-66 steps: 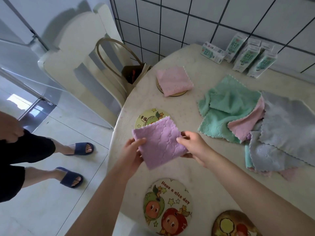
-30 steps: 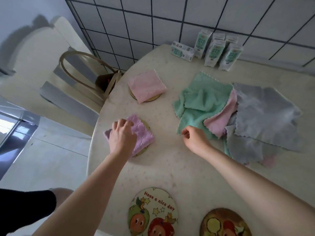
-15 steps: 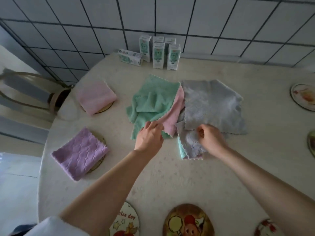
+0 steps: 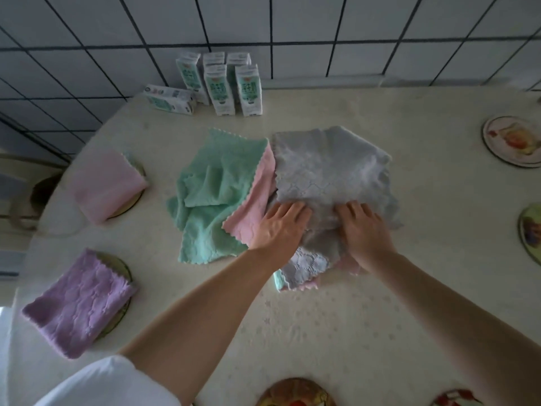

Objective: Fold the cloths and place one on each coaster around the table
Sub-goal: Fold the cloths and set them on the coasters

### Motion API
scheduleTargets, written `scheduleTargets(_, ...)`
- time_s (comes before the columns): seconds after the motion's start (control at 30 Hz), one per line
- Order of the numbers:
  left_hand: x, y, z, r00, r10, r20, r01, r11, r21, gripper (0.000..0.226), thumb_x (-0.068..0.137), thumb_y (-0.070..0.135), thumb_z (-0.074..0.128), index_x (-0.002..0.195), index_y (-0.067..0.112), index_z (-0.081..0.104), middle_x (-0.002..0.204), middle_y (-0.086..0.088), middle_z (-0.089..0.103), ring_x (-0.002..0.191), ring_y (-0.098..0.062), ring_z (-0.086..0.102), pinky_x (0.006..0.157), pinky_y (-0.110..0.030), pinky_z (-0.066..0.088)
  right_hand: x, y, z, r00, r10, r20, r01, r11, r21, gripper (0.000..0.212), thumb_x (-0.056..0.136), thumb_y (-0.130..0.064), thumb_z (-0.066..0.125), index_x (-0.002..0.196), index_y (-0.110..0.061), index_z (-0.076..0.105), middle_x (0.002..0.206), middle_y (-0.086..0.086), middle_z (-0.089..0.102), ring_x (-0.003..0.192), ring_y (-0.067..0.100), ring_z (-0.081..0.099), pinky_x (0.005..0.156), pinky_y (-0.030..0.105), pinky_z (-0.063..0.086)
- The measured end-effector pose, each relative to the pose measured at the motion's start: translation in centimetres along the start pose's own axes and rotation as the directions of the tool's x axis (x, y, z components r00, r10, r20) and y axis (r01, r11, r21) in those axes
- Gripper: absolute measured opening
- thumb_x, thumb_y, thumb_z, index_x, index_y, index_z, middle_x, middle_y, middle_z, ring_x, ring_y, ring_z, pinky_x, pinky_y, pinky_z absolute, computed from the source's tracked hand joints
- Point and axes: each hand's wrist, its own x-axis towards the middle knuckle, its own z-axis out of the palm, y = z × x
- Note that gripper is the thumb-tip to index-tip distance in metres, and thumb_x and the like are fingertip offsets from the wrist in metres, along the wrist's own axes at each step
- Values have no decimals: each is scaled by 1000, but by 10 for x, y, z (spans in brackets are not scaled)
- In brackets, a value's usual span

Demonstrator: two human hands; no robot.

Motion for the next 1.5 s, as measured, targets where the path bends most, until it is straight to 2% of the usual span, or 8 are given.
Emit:
scheduleTargets(0.37, 27, -4, -4, 994, -65, 86, 62, 998, 33, 9, 67, 7, 68, 73, 13, 69, 71, -3, 71, 68, -25, 67, 65, -34, 57, -9, 19, 7, 999, -17, -48, 16, 1000, -18, 39, 74, -13, 56, 113, -17, 57, 100, 9, 56, 87, 33, 54, 67, 39, 45)
scheduleTargets(0.5, 37, 4, -32, 986, -150, 68, 147, 988, 46, 13, 94, 9, 50, 100, 12, 61, 87, -5, 69, 82, -23, 64, 68, -41, 55, -11, 34, 3, 997, 75, -27, -75, 997, -31, 32, 63, -2, 65, 93, -11, 60, 88, 13, 57, 78, 35, 56, 60, 39, 44)
scheduleTargets(0.63, 52, 0, -57, 957, -290, -9, 287, 953, -99, 20, 100, 19, 39, 95, 13, 57, 87, -2, 64, 79, -23, 60, 67, -41, 53, -1, 52, -14, 983, 183, -20, -182, 982, 55, 17, 64, -2, 74, 72, -6, 59, 69, 14, 58, 64, 34, 58, 50, 35, 46)
scheduleTargets(0.73, 66, -3, -70, 893, -451, 12, 417, 816, -400, 18, 98, 18, 43, 94, 13, 60, 85, -3, 63, 74, -23, 63, 66, -41, 57, 19, 65, -36, 933, 338, -121, -302, 921, 246, 12, 86, -16, 58, 85, -4, 60, 87, 18, 60, 79, 37, 58, 57, 35, 41)
scheduleTargets(0.8, 76, -4, -82, 851, -525, 1, 446, 723, -527, 16, 98, 16, 45, 95, 14, 61, 88, -1, 62, 79, -18, 63, 68, -22, 54, 36, 73, -55, 899, 416, -137, -341, 860, 379, 17, 90, -19, 51, 91, -5, 60, 93, 18, 60, 80, 36, 58, 60, 34, 37)
scheduleTargets(0.87, 84, -5, -99, 842, -534, -78, 413, 731, -543, 15, 97, 14, 46, 95, 17, 61, 89, 3, 61, 86, -13, 60, 67, -7, 44, 51, 77, -79, 890, 418, -180, -291, 827, 481, 17, 90, -17, 49, 91, -6, 62, 91, 17, 63, 76, 32, 57, 62, 34, 41)
scheduleTargets(1.27, 14, 8, -205, 826, -363, -430, 186, 897, -400, 13, 99, 10, 43, 97, 2, 53, 76, -8, 57, 58, -3, 44, 53, -13, 39, 12, 19, -174, 817, 283, -503, 76, 811, 580, 17, 89, -8, 49, 95, 0, 64, 83, 16, 68, 70, 26, 59, 61, 24, 34)
scheduleTargets(1.5, -141, -4, -180, 877, -262, -404, 179, 956, -231, 27, 82, -4, 60, 107, 4, 63, 101, -6, 68, 88, -17, 64, 80, -21, 49, -83, -48, -145, 861, 70, -504, 172, 892, 418, 14, 83, -9, 58, 94, -12, 66, 84, 11, 69, 78, 31, 65, 63, 34, 46)
